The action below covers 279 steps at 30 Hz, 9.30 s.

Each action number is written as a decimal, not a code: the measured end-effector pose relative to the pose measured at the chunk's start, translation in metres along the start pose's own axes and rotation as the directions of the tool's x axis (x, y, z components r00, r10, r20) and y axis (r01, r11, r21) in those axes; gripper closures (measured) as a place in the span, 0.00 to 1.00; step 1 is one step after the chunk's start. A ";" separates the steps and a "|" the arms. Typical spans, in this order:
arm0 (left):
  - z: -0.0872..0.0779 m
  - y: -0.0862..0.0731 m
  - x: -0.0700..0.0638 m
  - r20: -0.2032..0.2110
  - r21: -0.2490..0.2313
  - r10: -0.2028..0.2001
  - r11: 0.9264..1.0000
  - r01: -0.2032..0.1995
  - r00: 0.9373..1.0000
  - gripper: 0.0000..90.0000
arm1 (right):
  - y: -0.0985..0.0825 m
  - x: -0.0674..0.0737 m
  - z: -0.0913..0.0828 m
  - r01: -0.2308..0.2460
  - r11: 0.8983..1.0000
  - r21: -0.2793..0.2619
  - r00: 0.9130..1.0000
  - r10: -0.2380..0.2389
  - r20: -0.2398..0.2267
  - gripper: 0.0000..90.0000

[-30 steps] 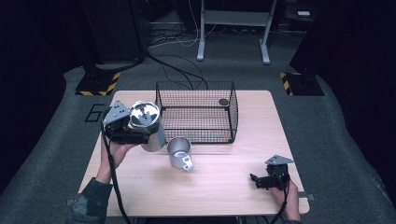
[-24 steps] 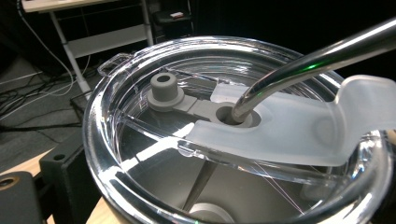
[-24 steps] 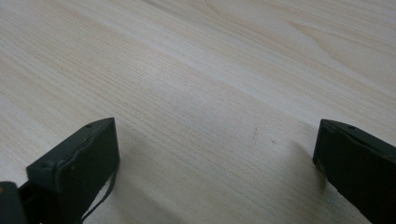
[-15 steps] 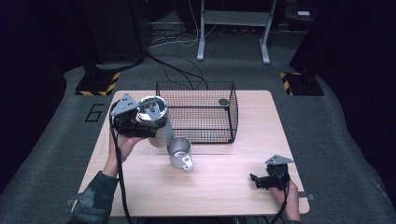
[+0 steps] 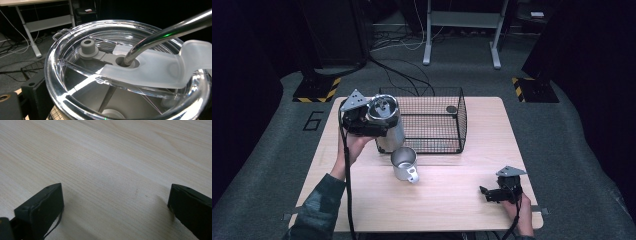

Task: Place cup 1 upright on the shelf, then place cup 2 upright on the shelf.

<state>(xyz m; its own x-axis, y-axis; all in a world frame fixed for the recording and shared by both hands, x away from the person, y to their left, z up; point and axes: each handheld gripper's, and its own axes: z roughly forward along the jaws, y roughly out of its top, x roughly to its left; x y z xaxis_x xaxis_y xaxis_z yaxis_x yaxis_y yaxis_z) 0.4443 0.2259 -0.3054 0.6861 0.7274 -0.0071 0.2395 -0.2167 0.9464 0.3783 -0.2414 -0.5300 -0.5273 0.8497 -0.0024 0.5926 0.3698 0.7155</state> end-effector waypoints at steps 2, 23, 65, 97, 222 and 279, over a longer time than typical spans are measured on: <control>0.004 0.003 0.001 0.002 -0.002 0.003 1.000 -0.003 1.000 0.04 | 0.000 0.000 0.000 -0.001 1.000 0.002 1.000 0.001 -0.001 0.00; 0.041 0.019 0.016 -0.009 0.007 -0.043 0.999 0.043 0.999 0.04 | 0.000 0.000 0.000 -0.001 1.000 -0.003 1.000 0.001 0.000 0.00; 0.113 0.005 0.044 -0.088 0.107 -0.078 0.990 0.088 0.993 0.04 | 0.000 0.001 0.000 -0.009 1.000 -0.006 1.000 0.009 0.006 0.00; 0.151 -0.022 0.050 -0.126 0.169 -0.101 0.978 0.121 0.987 0.04 | 0.000 0.001 0.000 -0.008 1.000 -0.006 1.000 0.008 0.006 0.00; 0.006 -0.073 0.033 -0.071 0.182 0.012 0.983 0.001 0.997 0.00 | 0.000 0.000 0.000 0.009 1.000 -0.004 1.000 -0.009 -0.003 0.00; -0.006 -0.239 0.082 -0.297 0.389 -0.099 0.896 0.215 0.950 0.00 | 0.003 -0.001 0.000 0.002 1.000 0.017 1.000 -0.002 0.008 0.00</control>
<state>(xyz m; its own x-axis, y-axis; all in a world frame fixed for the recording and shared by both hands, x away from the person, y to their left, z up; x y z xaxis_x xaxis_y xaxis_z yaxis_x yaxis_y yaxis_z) 0.4393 0.3412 -0.5306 0.4241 0.9056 -0.0051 0.6292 -0.2906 0.7208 0.3807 -0.2409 -0.5282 -0.5235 0.8519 -0.0095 0.6018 0.3777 0.7037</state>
